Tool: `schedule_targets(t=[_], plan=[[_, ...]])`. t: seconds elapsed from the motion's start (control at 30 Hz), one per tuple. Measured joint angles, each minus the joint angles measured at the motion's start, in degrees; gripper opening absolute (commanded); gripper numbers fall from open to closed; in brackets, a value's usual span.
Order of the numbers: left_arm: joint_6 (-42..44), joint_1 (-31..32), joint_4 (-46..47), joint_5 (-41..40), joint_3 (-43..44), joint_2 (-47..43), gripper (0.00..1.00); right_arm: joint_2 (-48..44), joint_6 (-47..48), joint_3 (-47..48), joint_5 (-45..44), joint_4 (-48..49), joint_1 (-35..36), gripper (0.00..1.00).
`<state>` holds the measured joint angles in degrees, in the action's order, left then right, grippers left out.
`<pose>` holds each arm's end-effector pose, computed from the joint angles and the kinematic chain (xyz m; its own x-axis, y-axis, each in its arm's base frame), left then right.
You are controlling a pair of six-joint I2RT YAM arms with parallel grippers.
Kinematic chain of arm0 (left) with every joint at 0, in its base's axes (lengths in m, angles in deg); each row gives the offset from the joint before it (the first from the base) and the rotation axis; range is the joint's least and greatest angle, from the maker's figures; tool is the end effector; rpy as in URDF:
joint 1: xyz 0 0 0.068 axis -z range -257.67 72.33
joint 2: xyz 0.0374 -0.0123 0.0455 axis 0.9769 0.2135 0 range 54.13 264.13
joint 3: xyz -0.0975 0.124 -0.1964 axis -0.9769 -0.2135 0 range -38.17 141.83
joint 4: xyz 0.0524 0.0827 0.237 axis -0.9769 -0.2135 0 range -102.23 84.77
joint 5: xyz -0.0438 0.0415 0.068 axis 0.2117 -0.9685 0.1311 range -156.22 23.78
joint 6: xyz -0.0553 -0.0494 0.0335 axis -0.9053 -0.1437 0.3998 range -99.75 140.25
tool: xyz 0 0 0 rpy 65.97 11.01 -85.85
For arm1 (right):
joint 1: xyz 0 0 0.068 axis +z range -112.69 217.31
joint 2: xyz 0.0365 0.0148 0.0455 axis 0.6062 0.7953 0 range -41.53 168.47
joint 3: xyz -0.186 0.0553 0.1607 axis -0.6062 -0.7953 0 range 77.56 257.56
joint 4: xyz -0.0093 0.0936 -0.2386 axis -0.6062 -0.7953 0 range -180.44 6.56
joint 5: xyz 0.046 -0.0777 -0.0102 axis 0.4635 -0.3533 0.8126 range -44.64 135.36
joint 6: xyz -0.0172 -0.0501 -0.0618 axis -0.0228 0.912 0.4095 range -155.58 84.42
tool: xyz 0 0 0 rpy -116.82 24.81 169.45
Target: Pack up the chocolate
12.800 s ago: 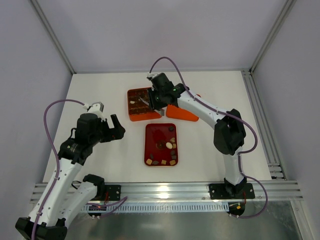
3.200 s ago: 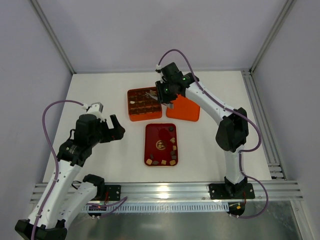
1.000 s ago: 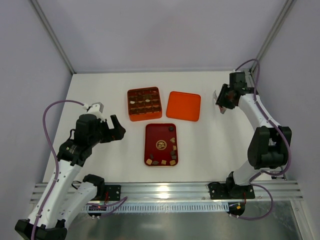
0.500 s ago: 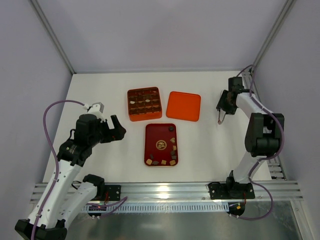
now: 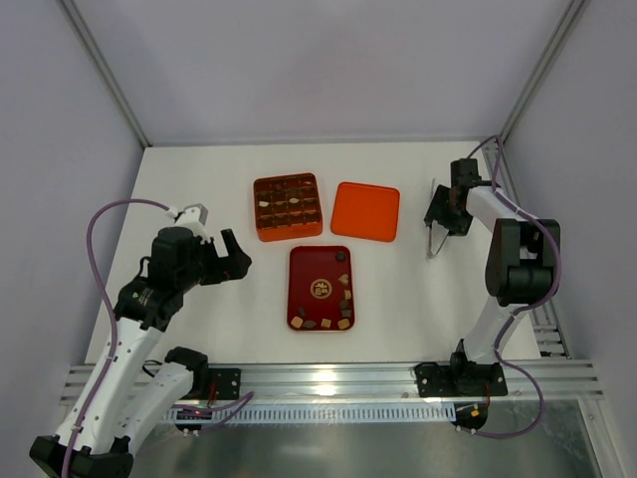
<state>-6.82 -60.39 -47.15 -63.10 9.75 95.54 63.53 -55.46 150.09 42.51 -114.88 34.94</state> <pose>0.1776 -0.0592 0.2769 -0.6468 -0.2746 -0.7115 0.0502 0.9156 -0.3990 0.3803 -0.0193 0.1394 -0.8228 0.3741 -0.4278 0.3647 0.9249 0.1073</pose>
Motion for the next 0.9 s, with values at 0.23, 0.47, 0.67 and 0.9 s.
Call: schedule_targets(t=[0.23,0.47,0.67,0.9], plan=[[0.0,0.02,0.0,-0.02,0.0,0.11,1.0,0.0,0.02,-2.78,0.26,0.22,0.0,0.71],[0.0,0.02,0.02,0.0,0.0,0.48,1.0,-0.07,-0.02,-3.54,0.7,0.39,0.0,0.84],[0.0,0.15,0.02,0.0,0.0,0.61,1.0,-1.77,0.02,-5.44,0.7,0.59,0.0,0.85],[0.0,0.24,0.04,-0.02,0.0,1.42,1.0,-11.19,-0.26,-4.92,0.46,-1.84,1.2,0.69]])
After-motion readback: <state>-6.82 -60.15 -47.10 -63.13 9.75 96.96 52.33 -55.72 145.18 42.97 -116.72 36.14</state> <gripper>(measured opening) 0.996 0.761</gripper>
